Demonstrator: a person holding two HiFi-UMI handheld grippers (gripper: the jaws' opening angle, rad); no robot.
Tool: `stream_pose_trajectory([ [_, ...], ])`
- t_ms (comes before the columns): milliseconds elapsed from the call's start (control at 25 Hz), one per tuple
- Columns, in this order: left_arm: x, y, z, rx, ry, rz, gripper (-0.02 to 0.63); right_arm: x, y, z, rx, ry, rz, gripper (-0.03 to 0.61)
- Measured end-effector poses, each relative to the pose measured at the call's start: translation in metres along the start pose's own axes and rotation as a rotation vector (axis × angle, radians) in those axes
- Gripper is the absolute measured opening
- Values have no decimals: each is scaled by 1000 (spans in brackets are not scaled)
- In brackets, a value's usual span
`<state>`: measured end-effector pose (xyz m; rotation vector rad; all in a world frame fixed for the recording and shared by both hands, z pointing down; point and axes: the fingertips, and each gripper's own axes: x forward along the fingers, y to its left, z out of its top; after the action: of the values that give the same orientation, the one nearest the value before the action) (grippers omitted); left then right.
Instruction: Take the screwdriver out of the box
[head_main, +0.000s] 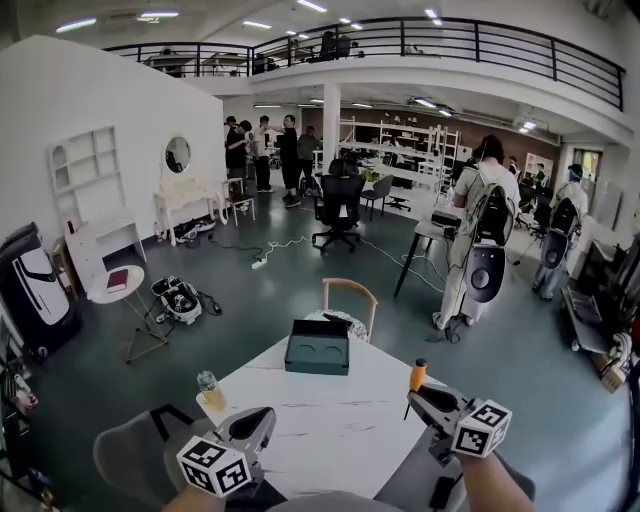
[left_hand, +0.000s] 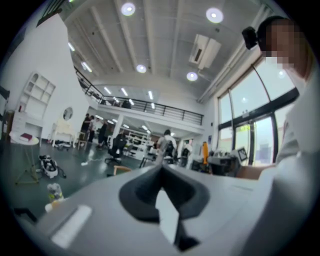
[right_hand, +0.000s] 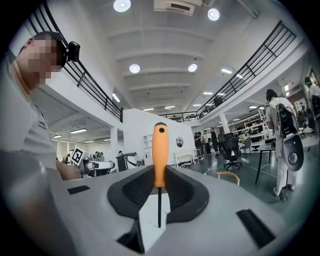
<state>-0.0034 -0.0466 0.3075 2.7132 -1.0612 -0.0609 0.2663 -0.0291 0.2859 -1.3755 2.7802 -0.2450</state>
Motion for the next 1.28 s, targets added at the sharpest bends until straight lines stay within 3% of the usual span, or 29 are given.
stream_pose_trajectory([
  [760,-11,17,3,-31,-11,-16,3,25,31,11,-106,28,32,69],
  [1280,-7,11,14,-21,-15,-19,3,22,28,21,-118,25,41,69],
])
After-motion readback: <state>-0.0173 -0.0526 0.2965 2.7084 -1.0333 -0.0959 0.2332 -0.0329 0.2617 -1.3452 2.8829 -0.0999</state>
